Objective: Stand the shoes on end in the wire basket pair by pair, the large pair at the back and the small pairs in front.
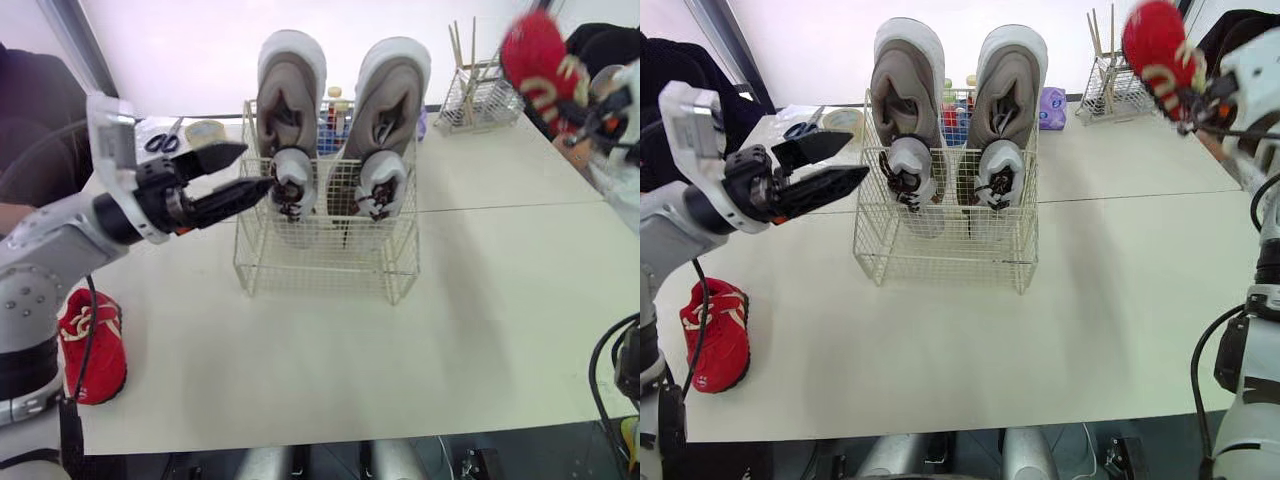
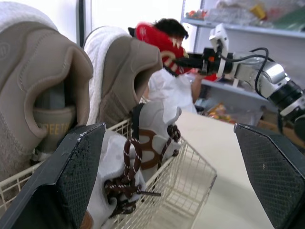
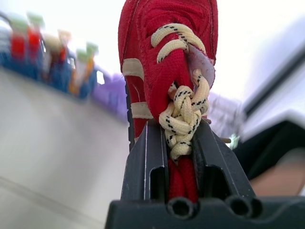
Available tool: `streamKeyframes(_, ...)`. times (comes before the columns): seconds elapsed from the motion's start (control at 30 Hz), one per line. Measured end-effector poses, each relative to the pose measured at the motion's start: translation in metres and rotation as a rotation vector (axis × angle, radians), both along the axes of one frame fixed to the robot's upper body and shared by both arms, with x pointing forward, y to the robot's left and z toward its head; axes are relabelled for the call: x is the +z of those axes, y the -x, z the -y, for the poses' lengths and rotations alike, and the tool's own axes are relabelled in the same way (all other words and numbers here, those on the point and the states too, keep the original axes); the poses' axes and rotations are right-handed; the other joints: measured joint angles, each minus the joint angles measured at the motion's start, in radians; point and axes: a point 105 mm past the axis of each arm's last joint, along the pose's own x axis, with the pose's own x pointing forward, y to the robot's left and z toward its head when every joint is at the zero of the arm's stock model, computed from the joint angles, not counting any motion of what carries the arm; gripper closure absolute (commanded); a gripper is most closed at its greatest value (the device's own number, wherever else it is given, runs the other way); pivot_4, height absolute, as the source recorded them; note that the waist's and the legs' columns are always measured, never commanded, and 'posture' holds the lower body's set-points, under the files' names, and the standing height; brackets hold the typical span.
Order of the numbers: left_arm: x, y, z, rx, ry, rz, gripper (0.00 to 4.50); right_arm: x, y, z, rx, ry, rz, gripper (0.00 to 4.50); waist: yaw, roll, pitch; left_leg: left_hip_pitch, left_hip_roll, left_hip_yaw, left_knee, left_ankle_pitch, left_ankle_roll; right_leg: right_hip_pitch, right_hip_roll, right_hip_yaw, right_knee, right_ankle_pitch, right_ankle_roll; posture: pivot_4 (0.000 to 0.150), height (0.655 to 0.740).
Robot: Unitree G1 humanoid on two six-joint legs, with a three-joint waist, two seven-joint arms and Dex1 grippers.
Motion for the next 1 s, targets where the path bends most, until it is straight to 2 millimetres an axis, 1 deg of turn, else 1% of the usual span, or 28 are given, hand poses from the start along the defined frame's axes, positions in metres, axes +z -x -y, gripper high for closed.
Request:
streamKeyframes(0.07, 0.010, -0.003, -0.004, -0.014, 0.014, -0.006, 0.00, 0.025, 0.015, -0.035, 0.125, 0.103, 0.137, 4.42, -0.002, -0.001, 0.001, 0.000, 0.000, 0.000, 0.000, 0.000, 0.000, 0.000, 0.000, 0.000, 0.000, 0.000, 0.000, 0.150, 0.7400)
streamKeyframes(0.1, 0.015, -0.003, -0.005, -0.018, 0.025, 0.003, 0.00, 0.035, 0.023, -0.053, 0.188, 0.160, 0.191, 4.42, -0.003, -0.001, 0.001, 0.000, 0.000, 0.000, 0.000, 0.000, 0.000, 0.000, 0.000, 0.000, 0.000, 0.000, 0.000, 0.150, 0.7400)
streamKeyframes(0.13, 0.022, -0.003, -0.007, -0.025, 0.035, 0.011, 0.00, 0.043, 0.033, -0.072, 0.257, 0.225, 0.237, 4.42, -0.003, -0.001, 0.001, 0.000, 0.000, 0.000, 0.000, 0.000, 0.000, 0.000, 0.001, 0.000, 0.000, 0.000, 0.000, 0.150, 0.7400)
streamKeyframes(0.2, 0.027, -0.004, -0.011, -0.035, 0.033, 0.002, 0.00, 0.048, 0.047, -0.102, 0.368, 0.312, 0.289, 4.42, -0.004, -0.002, 0.001, 0.000, 0.000, 0.000, 0.000, 0.000, -0.001, 0.000, 0.001, 0.000, 0.000, 0.000, 0.000, 0.150, 0.7400)
streamKeyframes(0.3, 0.030, -0.005, -0.014, -0.058, 0.030, -0.025, 0.00, 0.042, 0.057, -0.137, 0.515, 0.366, 0.296, 4.42, -0.003, -0.003, 0.002, 0.000, 0.000, 0.000, 0.001, 0.001, -0.001, 0.000, 0.001, 0.000, 0.001, 0.000, 0.000, 0.150, 0.7400)
streamKeyframes(0.37, 0.033, -0.005, -0.017, -0.065, 0.011, -0.035, 0.00, 0.031, 0.063, -0.162, 0.623, 0.423, 0.277, 4.42, -0.003, -0.004, 0.003, 0.000, 0.000, 0.000, 0.001, 0.001, -0.001, 0.000, 0.001, 0.000, 0.001, 0.000, 0.000, 0.150, 0.7400)
streamKeyframes(0.43, 0.038, -0.003, -0.017, -0.079, 0.000, -0.038, 0.00, 0.019, 0.068, -0.180, 0.707, 0.487, 0.262, 4.42, -0.001, -0.005, 0.003, 0.000, 0.000, -0.001, 0.001, 0.001, -0.001, 0.000, 0.000, 0.000, 0.001, 0.000, 0.000, 0.150, 0.7400)
streamKeyframes(0.57, 0.041, -0.002, -0.016, -0.101, -0.011, -0.050, 0.00, 0.000, 0.070, -0.201, 0.788, 0.612, 0.271, 4.42, -0.002, -0.007, 0.005, 0.000, 0.000, -0.001, 0.001, 0.001, -0.002, 0.000, 0.000, 0.000, 0.001, 0.000, 0.000, 0.150, 0.7400)
streamKeyframes(0.7, 0.041, -0.001, -0.011, -0.120, -0.007, -0.067, 0.00, -0.008, 0.069, -0.210, 0.805, 0.681, 0.303, 4.42, -0.003, -0.008, 0.005, 0.000, 0.000, -0.001, 0.001, 0.002, -0.003, -0.001, 0.000, 0.000, 0.002, 0.000, 0.000, 0.150, 0.7400)
streamKeyframes(0.8, 0.039, -0.002, -0.006, -0.132, 0.002, -0.078, 0.00, -0.015, 0.070, -0.221, 0.839, 0.730, 0.332, 4.42, -0.004, -0.008, 0.005, 0.000, 0.000, -0.001, 0.001, 0.002, -0.003, -0.001, 0.000, 0.000, 0.003, 0.000, 0.000, 0.150, 0.7400)
streamKeyframes(0.9, 0.033, -0.004, 0.000, -0.140, 0.003, -0.104, 0.74, -0.016, 0.071, -0.228, 0.851, 0.761, 0.350, 4.42, -0.003, -0.008, 0.005, 0.000, 0.000, -0.001, 0.001, 0.002, -0.004, -0.001, 0.000, 0.000, 0.003, 0.000, 0.000, 0.150, 0.7400)
streamKeyframes(1.0, 0.033, -0.004, 0.003, -0.154, 0.012, -0.109, 2.07, -0.017, 0.068, -0.227, 0.841, 0.766, 0.341, 4.42, -0.002, -0.008, 0.005, 0.000, 0.000, -0.001, 0.001, 0.002, -0.004, -0.001, 0.000, 0.000, 0.003, 0.000, 0.000, 0.150, 0.7400)
